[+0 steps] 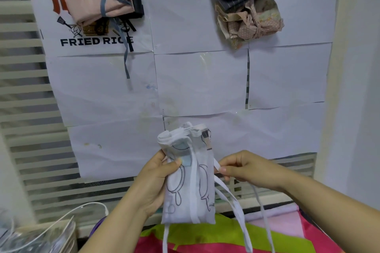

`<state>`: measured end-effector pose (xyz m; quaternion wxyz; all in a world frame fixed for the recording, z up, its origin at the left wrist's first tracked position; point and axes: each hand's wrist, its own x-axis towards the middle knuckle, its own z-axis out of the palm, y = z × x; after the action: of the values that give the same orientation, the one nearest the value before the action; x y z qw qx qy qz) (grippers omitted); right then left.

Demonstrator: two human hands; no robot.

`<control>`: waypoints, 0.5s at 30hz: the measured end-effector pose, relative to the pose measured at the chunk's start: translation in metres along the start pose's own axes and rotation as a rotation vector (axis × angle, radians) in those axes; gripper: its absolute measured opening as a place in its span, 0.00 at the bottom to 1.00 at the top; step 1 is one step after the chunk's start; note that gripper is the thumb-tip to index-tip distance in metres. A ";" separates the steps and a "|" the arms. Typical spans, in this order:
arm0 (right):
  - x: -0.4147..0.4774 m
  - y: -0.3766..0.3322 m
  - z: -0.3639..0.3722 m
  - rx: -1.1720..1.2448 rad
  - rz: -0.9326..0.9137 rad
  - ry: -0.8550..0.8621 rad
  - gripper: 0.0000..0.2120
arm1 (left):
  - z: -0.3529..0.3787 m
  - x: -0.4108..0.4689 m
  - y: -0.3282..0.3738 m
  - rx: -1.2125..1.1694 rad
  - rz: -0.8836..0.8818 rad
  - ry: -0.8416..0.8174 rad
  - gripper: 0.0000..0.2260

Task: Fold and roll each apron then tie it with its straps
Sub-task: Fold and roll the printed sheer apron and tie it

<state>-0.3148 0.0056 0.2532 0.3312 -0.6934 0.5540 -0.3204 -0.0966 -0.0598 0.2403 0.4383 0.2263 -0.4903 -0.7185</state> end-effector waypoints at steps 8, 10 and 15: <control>-0.002 -0.006 -0.011 0.010 -0.034 -0.040 0.10 | -0.010 -0.003 0.003 -0.198 -0.008 0.041 0.20; 0.000 -0.002 -0.009 -0.042 -0.034 -0.035 0.10 | -0.009 -0.005 0.006 -0.204 -0.045 0.006 0.18; 0.006 0.009 0.012 -0.030 -0.086 0.018 0.09 | -0.002 -0.011 0.007 -0.204 -0.146 -0.093 0.24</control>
<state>-0.3088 -0.0011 0.2391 0.3014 -0.7185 0.5316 -0.3322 -0.0864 -0.0524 0.2440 0.3822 0.1822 -0.4169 -0.8043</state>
